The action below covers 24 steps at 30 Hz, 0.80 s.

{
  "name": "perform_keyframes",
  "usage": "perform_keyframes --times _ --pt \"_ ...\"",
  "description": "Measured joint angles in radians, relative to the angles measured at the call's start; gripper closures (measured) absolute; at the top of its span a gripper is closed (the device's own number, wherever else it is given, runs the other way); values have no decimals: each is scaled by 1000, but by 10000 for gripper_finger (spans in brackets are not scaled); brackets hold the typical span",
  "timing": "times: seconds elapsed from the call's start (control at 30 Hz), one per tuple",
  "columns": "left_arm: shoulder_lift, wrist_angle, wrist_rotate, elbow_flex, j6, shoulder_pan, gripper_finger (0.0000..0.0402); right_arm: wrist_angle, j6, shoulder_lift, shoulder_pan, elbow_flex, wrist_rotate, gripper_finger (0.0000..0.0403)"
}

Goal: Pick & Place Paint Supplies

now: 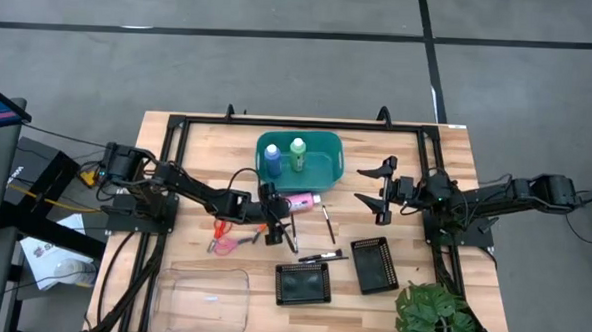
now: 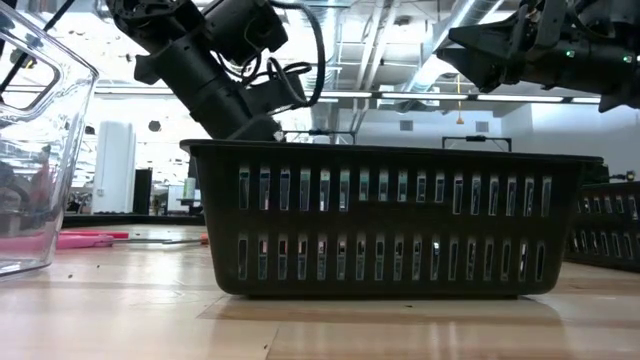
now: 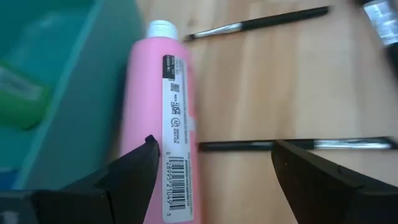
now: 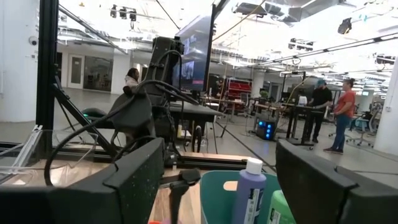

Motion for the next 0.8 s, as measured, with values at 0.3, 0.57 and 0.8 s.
perform_keyframes --times 0.3,0.57,0.8 --pt "2 -12 66 28 -22 -56 112 0 7 0 0 0 0 117" --pt "0 -15 -60 84 144 -110 112 0 7 0 0 1 0 117" --pt "1 -70 -80 82 193 -48 112 0 3 0 0 1 0 117"
